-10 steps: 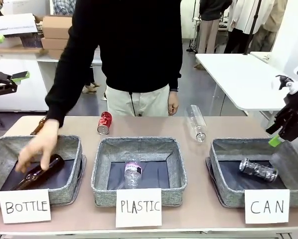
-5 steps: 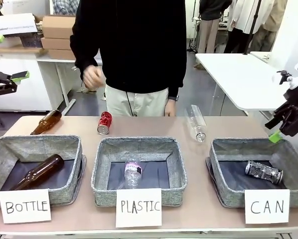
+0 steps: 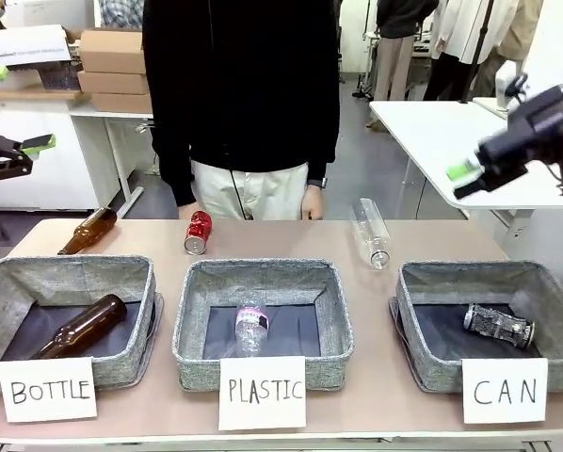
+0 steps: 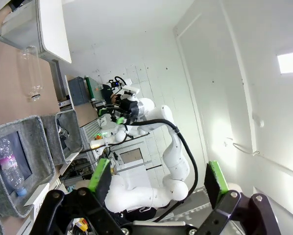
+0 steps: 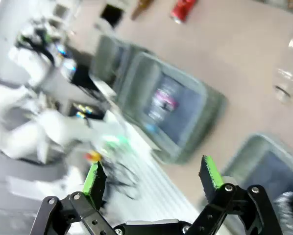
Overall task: Sort the can waste into the basket.
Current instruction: Pick up the can waste from the table and place it in the right Fabric basket.
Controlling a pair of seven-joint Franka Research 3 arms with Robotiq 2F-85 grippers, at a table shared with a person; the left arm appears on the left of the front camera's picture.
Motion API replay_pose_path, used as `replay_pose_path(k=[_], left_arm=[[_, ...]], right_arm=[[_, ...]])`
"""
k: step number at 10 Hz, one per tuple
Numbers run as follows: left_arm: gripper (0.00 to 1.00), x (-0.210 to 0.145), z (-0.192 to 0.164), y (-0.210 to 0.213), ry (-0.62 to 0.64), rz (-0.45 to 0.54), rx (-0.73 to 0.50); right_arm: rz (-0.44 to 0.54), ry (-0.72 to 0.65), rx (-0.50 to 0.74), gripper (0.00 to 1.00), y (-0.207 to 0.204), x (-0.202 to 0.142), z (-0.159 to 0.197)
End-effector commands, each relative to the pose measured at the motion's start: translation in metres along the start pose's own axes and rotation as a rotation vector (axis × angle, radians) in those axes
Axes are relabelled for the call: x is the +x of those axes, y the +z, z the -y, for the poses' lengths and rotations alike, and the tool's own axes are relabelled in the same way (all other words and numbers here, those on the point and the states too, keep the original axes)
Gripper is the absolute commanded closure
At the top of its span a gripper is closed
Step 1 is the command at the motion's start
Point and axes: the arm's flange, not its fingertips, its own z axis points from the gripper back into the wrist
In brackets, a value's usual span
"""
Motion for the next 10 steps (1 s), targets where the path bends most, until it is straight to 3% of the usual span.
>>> replay_pose_path(k=[1,2,3,4,10], left_arm=[[0.0,-0.001,0.002,-0.003,-0.011,0.004,-0.02],[0.0,-0.001,0.002,-0.003,-0.011,0.004,-0.02],[0.0,-0.001,0.002,-0.003,-0.011,0.004,-0.02],[0.0,-0.001,0.002,-0.003,-0.011,0.004,-0.02],[0.0,-0.001,0.002,-0.003,-0.011,0.004,-0.02]], right_arm=[[0.432,-0.34,0.407,0.0,0.005,0.017,-0.007],[0.55,-0.468,0.662,0.0,0.017,0.031,0.008],[0.644,-0.554,0.773,0.0,0.021,0.042,0.027],[0.142,-0.173,0.244,0.0,0.004,0.02,-0.011],[0.142,-0.173,0.244,0.0,0.004,0.02,-0.011]])
